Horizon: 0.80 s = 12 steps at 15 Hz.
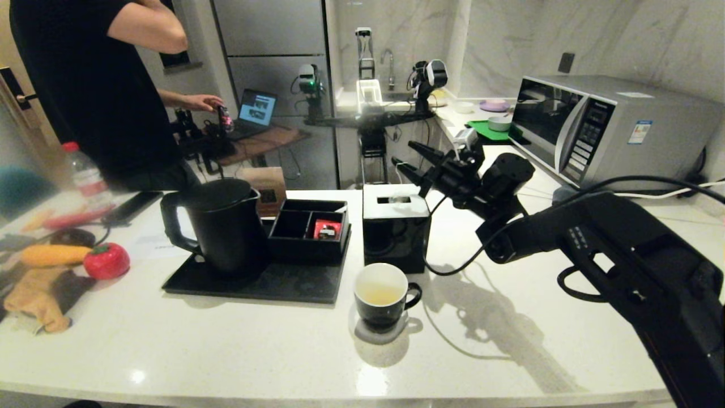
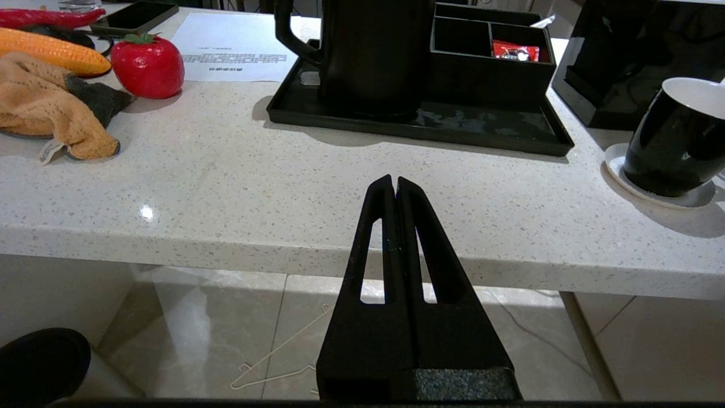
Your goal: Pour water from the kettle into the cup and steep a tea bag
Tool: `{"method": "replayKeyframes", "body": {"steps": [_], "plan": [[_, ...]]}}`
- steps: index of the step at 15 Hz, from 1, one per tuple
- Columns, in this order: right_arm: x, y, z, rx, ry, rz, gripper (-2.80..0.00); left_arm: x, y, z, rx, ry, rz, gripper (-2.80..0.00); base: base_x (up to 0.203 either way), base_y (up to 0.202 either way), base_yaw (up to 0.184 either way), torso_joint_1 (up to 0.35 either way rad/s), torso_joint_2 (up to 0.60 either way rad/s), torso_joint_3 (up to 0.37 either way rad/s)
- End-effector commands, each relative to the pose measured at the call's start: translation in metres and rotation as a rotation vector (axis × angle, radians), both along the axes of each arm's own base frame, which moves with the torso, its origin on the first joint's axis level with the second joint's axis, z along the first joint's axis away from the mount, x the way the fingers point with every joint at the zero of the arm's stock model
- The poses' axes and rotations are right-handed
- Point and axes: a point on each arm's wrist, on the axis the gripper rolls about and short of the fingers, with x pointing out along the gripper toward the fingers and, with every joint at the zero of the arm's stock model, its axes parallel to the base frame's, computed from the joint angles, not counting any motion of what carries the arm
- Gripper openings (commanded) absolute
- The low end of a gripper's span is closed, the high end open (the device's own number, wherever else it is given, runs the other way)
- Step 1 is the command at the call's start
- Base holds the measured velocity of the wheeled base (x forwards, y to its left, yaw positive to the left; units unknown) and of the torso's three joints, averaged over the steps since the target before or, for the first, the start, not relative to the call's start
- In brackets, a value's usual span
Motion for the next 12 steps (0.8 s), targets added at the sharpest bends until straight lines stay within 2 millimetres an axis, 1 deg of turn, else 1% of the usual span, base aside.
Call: {"method": "replayKeyframes", "body": {"steps": [1, 4, 6, 9, 12], "plan": [[-0.001, 0.000, 0.002, -0.010, -0.024, -0.006, 0.00, 0.000, 0.000, 0.000, -0.001, -0.001, 0.001, -2.80, 0.000, 0.000, 0.000, 0.000, 0.00, 0.000], [-0.001, -0.001, 0.005, -0.041, -0.075, -0.034, 0.00, 0.000, 0.000, 0.000, -0.001, -0.001, 0.001, -2.80, 0.000, 0.000, 0.000, 0.000, 0.00, 0.000], [0.001, -0.006, 0.006, -0.063, -0.117, -0.065, 0.00, 0.000, 0.000, 0.000, -0.001, -0.001, 0.001, -2.80, 0.000, 0.000, 0.000, 0.000, 0.00, 0.000], [0.005, -0.023, 0.012, -0.101, -0.189, -0.134, 0.00, 0.000, 0.000, 0.000, -0.001, -0.001, 0.001, -2.80, 0.000, 0.000, 0.000, 0.000, 0.00, 0.000], [0.008, -0.045, 0.020, -0.124, -0.238, -0.199, 0.00, 0.000, 0.000, 0.000, -0.001, -0.001, 0.001, -2.80, 0.000, 0.000, 0.000, 0.000, 0.00, 0.000]]}}
